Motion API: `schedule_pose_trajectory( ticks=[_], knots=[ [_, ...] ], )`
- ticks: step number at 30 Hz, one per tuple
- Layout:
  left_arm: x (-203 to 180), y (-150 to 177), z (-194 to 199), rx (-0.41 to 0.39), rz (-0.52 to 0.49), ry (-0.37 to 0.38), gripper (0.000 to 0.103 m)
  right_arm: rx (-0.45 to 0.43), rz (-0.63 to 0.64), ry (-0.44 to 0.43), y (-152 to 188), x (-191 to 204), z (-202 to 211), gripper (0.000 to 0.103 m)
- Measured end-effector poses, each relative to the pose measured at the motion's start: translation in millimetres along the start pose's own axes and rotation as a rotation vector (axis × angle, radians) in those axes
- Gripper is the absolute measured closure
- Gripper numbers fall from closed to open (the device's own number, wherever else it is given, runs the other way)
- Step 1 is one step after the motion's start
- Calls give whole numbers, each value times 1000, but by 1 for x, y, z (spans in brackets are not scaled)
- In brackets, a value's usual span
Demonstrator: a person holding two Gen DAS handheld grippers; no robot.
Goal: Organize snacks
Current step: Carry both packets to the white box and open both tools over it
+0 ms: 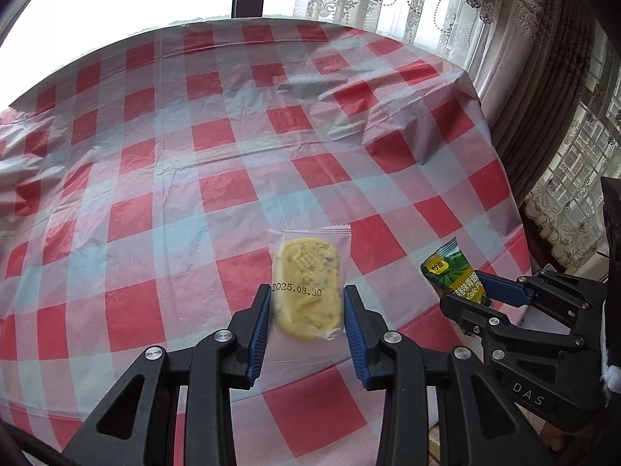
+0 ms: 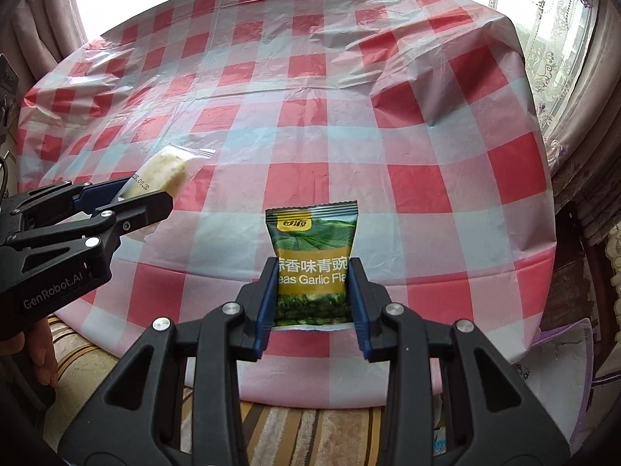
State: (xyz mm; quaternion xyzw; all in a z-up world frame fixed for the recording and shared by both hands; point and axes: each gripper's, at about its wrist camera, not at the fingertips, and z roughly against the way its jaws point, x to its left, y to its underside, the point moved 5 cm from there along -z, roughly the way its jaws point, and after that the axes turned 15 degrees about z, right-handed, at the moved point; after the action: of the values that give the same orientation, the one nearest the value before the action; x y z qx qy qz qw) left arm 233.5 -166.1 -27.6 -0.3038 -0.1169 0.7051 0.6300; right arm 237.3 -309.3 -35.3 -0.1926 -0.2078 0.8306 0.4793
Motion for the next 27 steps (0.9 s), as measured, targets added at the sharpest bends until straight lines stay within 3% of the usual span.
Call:
schedule_pose_trajectory(
  ticks=[27],
  knots=[
    [-169, 83, 6, 203, -264, 187, 66, 62, -281, 215, 150, -137, 81, 65]
  ],
)
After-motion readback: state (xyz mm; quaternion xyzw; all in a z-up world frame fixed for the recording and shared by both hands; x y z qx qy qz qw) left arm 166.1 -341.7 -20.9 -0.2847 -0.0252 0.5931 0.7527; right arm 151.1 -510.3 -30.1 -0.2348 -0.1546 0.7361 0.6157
